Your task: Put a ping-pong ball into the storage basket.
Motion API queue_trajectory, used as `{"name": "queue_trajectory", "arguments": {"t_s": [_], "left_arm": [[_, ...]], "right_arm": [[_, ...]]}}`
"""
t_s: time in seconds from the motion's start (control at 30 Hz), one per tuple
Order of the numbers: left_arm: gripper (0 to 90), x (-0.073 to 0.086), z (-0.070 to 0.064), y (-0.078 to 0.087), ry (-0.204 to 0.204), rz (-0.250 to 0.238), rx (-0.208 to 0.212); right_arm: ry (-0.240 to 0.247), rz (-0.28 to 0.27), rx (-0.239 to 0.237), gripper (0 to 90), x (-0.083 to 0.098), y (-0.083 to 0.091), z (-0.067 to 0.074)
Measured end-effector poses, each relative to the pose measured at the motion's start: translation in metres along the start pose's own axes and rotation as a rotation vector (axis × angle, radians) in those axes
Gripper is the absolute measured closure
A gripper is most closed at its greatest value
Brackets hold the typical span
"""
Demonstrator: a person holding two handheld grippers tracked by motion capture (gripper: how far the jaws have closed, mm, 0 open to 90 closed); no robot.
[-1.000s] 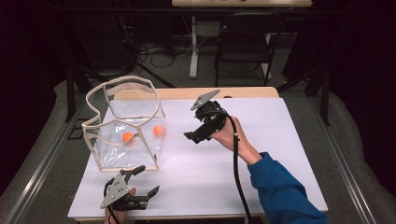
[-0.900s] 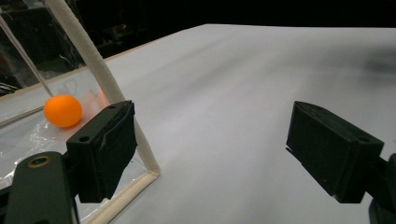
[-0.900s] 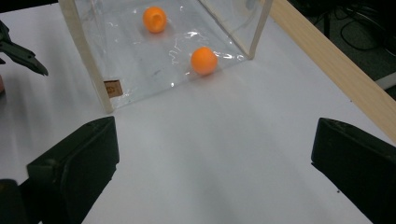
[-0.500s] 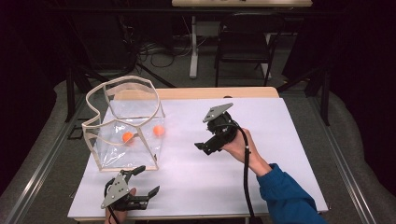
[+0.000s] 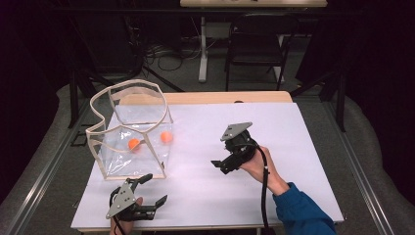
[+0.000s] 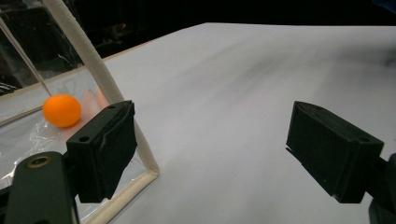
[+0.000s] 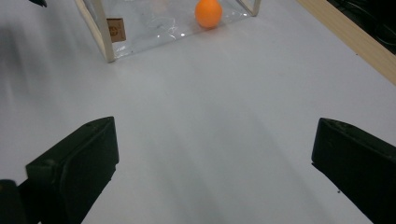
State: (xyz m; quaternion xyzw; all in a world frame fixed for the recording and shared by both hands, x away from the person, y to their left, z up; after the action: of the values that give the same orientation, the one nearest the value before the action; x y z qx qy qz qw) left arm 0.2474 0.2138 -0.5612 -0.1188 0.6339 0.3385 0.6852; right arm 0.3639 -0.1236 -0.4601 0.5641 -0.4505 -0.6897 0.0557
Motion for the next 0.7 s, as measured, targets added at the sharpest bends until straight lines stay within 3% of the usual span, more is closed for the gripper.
{"name": "queue_trajectory", "arguments": {"t_s": [0.3, 0.7], "left_arm": [[16.0, 0.000, 0.000, 0.000, 0.004, -0.003, 0.001], [15.9, 0.000, 0.000, -0.001, 0.001, 0.001, 0.003]], "right_arm": [[-0.007, -0.023, 0.003, 0.1, 0.021, 0.004, 0.006], [-0.040, -0.034, 0.025, 0.4, 0.053, 0.015, 0.002]]}}
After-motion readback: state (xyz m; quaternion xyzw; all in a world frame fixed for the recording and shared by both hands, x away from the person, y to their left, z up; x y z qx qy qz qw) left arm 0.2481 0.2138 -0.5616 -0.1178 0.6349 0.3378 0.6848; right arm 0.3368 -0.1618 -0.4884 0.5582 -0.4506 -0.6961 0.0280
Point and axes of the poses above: each handheld gripper's, and its own axes: y roughly backward along the jaws, x roughly out of its underside, z roughly to its left, the point moved 1 cm from there along -y, roughly forward along the jaws, and after that the axes turned 4 degrees about -y, right-handed, at the moved point
